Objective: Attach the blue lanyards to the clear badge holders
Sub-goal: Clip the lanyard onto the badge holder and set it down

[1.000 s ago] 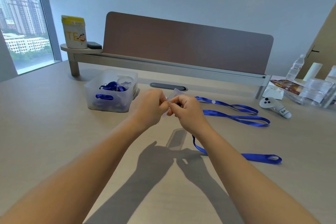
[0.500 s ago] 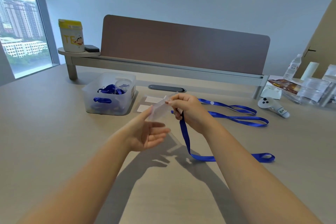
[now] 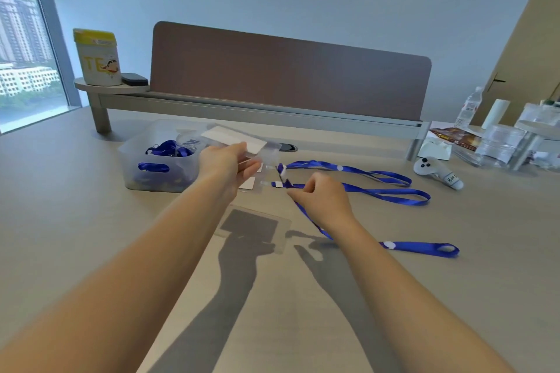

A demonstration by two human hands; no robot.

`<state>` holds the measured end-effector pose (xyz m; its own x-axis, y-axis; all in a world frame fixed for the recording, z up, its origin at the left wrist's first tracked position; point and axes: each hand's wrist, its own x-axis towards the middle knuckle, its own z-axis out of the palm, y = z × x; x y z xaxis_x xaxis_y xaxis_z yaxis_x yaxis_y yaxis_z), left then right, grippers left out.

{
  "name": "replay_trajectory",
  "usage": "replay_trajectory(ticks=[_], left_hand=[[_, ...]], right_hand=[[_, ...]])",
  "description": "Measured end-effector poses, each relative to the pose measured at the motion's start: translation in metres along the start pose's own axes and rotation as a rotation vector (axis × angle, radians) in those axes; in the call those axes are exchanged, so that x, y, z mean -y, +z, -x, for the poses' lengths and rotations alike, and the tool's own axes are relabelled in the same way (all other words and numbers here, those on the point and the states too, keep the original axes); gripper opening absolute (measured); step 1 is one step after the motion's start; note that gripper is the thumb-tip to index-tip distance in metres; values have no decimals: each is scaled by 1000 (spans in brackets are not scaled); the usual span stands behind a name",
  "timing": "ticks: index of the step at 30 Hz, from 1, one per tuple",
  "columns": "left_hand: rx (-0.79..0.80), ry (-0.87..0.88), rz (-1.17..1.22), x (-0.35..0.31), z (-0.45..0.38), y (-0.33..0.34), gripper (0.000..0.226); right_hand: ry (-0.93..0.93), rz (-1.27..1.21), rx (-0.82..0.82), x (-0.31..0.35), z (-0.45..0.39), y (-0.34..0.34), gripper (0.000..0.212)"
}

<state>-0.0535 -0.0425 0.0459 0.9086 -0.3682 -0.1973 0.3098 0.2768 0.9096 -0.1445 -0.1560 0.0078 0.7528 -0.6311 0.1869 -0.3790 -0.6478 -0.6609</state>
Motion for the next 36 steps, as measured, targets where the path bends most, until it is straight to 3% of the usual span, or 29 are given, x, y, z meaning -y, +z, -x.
replay_trajectory(ticks=[5,7,10,13,17,22,29,33,36], left_hand=[[66,60,54,-3,7,20,18],[88,46,80,-3,9,22,16],[87,32,109,-2,9,16,17],[23,28,132,-2,5,3,17],[-69,-7,134,7,-3,-15,9],[-153,-62,99,25,-17,-28,11],[-251,-134,-47,60,-43,-43,14],[-311,-125,-60,75,-54,-43,22],[-286,-185,29,82,-60,-38,25]], right_hand=[[354,-1021,452,8,12,16,29],[396,-1366,508,8,11,23,34],[407,-1650,399,11,5,27,43],[472,-1837,142,14,-1,23,39],[543,-1902,-165,7,-12,13,23],[574,-1813,-329,-23,-27,-3,18],[573,-1475,-457,-77,-44,-42,21],[444,-973,-547,-106,-53,-56,32],[405,-895,-564,-125,-60,-61,20]])
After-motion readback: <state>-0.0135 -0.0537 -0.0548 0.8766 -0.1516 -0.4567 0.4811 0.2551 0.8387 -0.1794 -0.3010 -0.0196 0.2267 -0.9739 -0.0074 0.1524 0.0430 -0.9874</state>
